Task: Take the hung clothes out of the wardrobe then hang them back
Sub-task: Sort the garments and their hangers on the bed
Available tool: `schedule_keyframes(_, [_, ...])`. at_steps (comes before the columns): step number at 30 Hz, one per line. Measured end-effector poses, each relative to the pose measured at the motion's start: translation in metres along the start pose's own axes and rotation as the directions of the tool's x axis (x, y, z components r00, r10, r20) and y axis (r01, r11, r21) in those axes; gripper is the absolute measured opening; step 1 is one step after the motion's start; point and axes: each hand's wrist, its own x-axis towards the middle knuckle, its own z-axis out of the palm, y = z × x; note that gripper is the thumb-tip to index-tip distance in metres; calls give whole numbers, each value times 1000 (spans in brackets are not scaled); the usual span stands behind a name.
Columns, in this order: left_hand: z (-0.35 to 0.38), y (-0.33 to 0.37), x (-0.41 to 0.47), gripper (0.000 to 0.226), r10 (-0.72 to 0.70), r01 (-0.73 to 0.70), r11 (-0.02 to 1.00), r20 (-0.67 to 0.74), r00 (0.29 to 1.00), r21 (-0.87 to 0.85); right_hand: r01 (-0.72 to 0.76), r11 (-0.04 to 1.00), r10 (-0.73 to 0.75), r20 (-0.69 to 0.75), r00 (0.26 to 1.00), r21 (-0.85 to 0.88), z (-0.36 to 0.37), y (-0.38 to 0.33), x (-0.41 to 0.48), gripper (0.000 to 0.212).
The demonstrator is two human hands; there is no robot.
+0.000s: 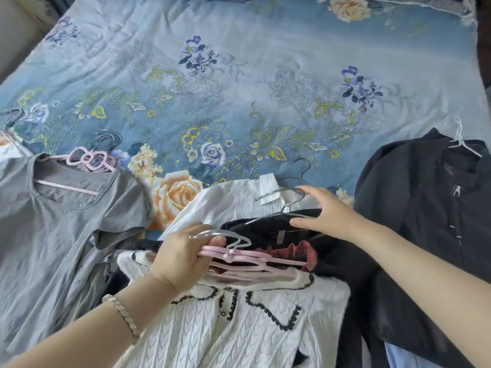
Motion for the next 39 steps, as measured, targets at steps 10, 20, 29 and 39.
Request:
schedule_keyframes(10, [40,-38,60,44,-63,64,997,-16,998,32,-373,839,389,44,920,396,-4,85,112,81])
schedule_keyframes(20, [46,-48,52,70,0,-1,1000,13,1000,31,-369,918,388,-142,910,144,37,113,118,34])
schedule_keyframes(29, [-7,-18,28,77,-35,28,996,-79,996,-84,93,968,-74,-91,993,234,-1,12,-4,42])
schedule_keyframes(39, [-97,43,-32,23,-44,43,999,-59,997,-13,140,974,-93,-254,963,176,11,-66,-110,44])
